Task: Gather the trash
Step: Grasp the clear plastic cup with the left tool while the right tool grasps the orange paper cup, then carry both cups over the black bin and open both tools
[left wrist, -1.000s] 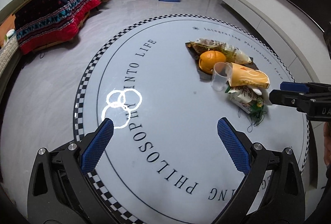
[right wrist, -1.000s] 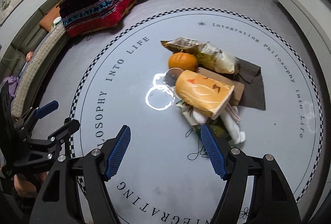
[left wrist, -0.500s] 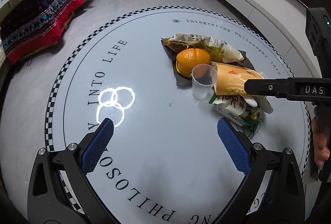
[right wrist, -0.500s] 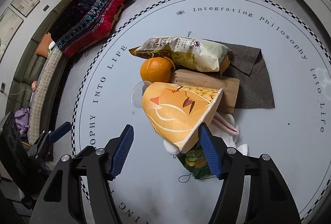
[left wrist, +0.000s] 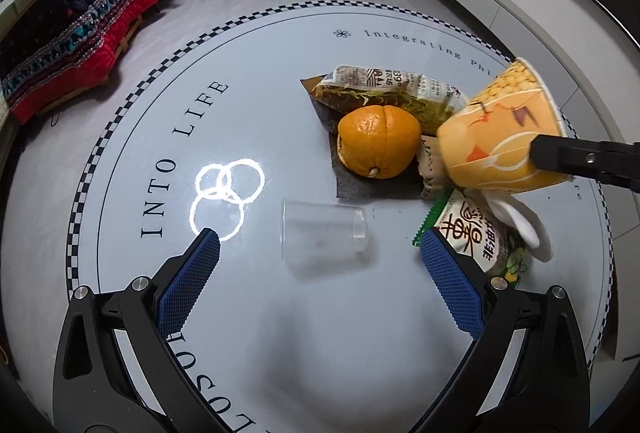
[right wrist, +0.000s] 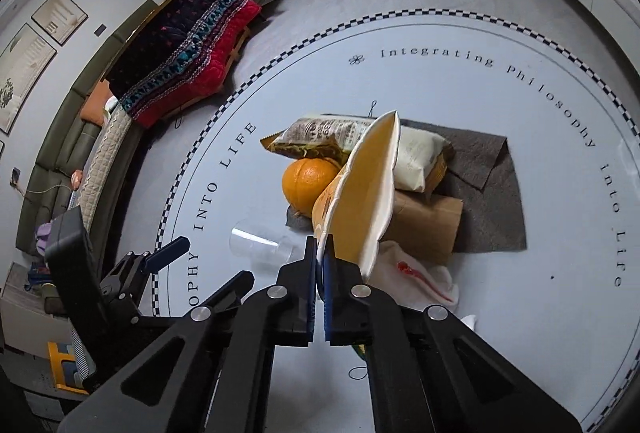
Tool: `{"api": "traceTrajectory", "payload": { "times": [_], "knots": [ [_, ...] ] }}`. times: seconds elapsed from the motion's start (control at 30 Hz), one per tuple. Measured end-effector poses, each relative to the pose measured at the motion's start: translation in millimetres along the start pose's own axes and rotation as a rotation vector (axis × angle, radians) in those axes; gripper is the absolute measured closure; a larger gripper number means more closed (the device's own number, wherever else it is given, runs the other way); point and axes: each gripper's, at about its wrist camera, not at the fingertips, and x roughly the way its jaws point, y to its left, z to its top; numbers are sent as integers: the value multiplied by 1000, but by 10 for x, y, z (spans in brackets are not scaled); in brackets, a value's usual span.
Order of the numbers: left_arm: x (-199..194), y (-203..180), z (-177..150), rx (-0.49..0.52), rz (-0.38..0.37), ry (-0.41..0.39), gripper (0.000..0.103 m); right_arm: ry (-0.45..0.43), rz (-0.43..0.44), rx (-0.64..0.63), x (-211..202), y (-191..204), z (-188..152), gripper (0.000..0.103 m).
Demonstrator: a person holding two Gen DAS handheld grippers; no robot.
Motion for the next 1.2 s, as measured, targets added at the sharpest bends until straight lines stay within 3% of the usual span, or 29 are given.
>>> {"api": "traceTrajectory", "payload": {
  "times": [0.23,0.43,0.47,0.6,0.8,1.2],
  "knots": [
    [357,16,-46,-5,25,93,6,-5,-8,32,-41,-192,37,99],
    [433,4,-331,2,58,164,6,-5,-17,28,-46,-164,-15,99],
    [416,17,-377,0,60,167,10,-5,-17,27,-49,-150,-22,99],
    [265,24,-515,25,57,155,39,-12,-13,25,-92,-77,-68,99],
    [25,33,-600,20,7,121,39,-18,-14,0,-174,98,-158,99],
    [-548,330,-791,-23,4,32,39,1,0,-69,-251,651,-420,99]
  ]
}}
